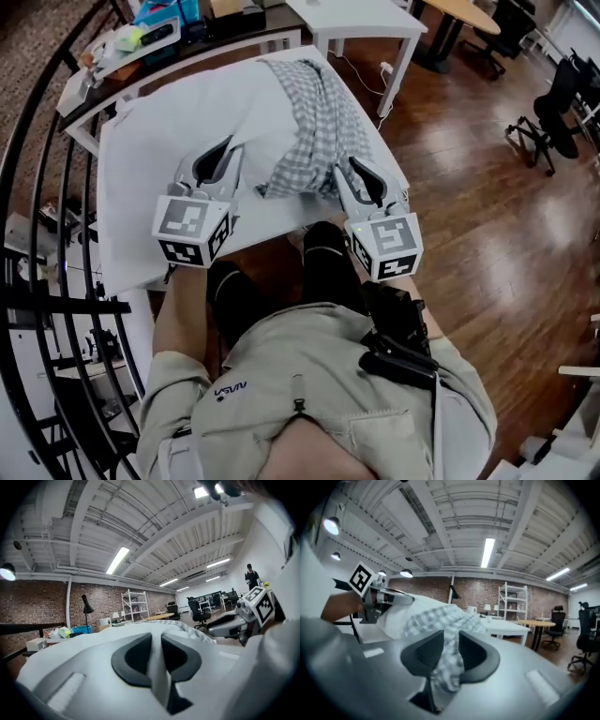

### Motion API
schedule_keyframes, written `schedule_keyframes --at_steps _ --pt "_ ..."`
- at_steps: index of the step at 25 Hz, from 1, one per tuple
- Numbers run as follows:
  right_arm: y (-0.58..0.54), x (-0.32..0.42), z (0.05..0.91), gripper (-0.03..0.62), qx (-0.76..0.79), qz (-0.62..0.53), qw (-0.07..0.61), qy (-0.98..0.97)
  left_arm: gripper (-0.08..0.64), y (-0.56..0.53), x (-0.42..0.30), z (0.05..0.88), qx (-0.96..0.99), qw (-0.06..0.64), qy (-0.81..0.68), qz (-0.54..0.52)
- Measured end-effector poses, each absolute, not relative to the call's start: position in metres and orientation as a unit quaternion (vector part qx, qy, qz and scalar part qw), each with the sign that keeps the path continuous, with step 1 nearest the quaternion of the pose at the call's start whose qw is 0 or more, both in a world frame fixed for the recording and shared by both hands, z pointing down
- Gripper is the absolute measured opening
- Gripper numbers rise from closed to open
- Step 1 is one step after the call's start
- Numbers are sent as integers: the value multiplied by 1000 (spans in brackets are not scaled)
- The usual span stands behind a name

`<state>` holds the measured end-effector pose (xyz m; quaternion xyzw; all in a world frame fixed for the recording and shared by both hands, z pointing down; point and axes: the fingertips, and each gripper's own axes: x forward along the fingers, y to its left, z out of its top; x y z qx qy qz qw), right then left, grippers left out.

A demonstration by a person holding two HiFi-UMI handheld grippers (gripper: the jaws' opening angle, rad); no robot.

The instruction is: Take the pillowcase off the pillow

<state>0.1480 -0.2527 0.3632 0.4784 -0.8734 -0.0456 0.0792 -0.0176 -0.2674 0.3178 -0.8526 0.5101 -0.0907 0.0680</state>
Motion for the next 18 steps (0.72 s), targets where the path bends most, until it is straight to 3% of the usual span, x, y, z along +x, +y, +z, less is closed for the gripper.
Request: schedule_keyframes --at_steps 6,10,12,15,18 --pt "-229 105 384 160 433 8 86 -897 169 -224 17 335 -847 171 470 -179" --pt "-221 83 406 191 415 34 106 -903 253 -225 28 380 -835 174 459 -247" --pt "-221 73 418 201 417 29 125 -900 252 -234 24 396 -822 175 469 -271" --pt "-226 70 430 194 434 -1 157 -887 134 -243 20 399 -809 180 486 -275" --pt "-234 83 425 73 458 -38 168 -872 59 -245 20 383 -819 165 493 -242"
